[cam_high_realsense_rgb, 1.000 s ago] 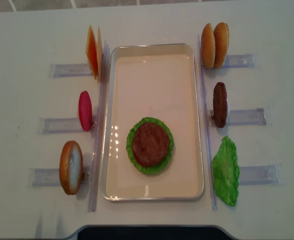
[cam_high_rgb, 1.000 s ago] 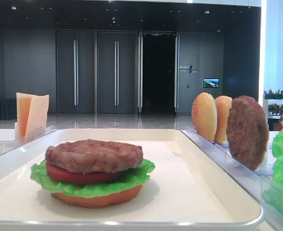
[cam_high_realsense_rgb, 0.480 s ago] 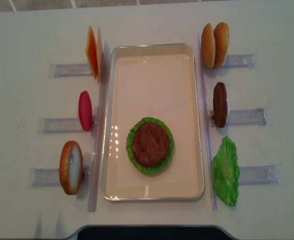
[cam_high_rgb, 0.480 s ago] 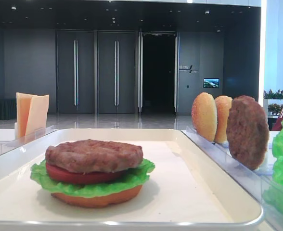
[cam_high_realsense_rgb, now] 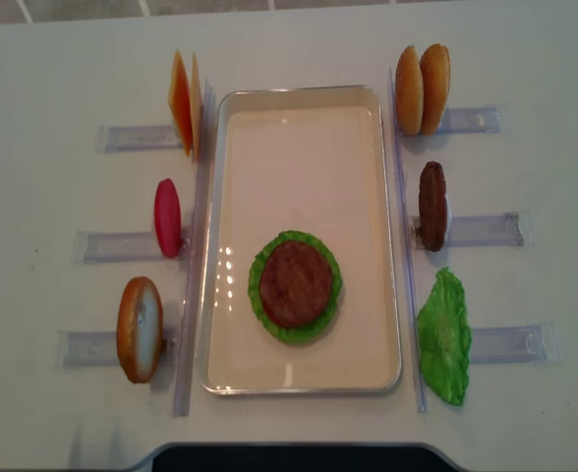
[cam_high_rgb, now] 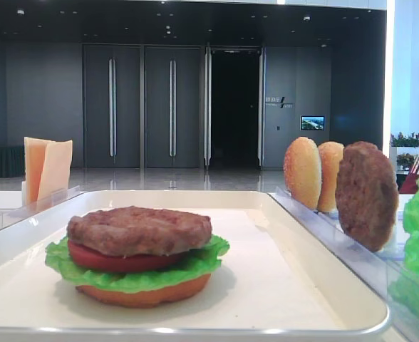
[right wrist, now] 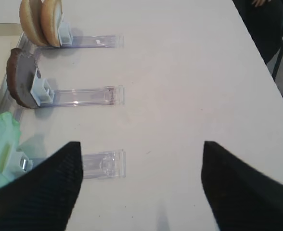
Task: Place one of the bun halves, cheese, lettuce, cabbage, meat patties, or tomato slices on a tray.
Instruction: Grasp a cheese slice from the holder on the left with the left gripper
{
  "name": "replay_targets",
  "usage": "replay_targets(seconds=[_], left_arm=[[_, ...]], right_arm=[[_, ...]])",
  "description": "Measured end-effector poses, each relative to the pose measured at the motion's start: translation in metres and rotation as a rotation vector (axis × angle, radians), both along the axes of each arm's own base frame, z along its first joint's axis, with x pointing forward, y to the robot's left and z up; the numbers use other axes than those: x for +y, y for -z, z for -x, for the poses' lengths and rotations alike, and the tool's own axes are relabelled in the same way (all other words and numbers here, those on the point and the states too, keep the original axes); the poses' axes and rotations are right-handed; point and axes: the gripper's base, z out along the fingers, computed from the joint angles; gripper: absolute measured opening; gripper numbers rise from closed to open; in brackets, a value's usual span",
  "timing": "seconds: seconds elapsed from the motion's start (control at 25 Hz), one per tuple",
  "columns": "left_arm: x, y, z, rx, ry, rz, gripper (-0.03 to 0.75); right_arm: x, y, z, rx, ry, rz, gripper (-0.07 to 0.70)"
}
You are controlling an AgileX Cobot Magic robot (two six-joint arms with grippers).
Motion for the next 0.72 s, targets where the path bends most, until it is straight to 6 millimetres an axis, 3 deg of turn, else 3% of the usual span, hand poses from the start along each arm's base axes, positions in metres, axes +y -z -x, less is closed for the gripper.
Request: replay_targets(seconds=[0.24, 0.4, 0.72], left_arm=[[0.000, -0.034, -0.024, 0.083, -0.007, 0.016, 0.409], [0.000, -0.047, -0.048, 0.149, -0.014, 0.028, 0.409], [0.000, -0.034, -0.117, 0.422, -0.018, 0.028, 0.409]], right_arm=[[0.000, 0.000, 0.000, 0.000, 0.000, 0.000, 0.521], [0.000, 0.000, 0.000, 0.000, 0.000, 0.000, 0.521], [0.000, 0.000, 0.000, 0.000, 0.000, 0.000, 0.521]])
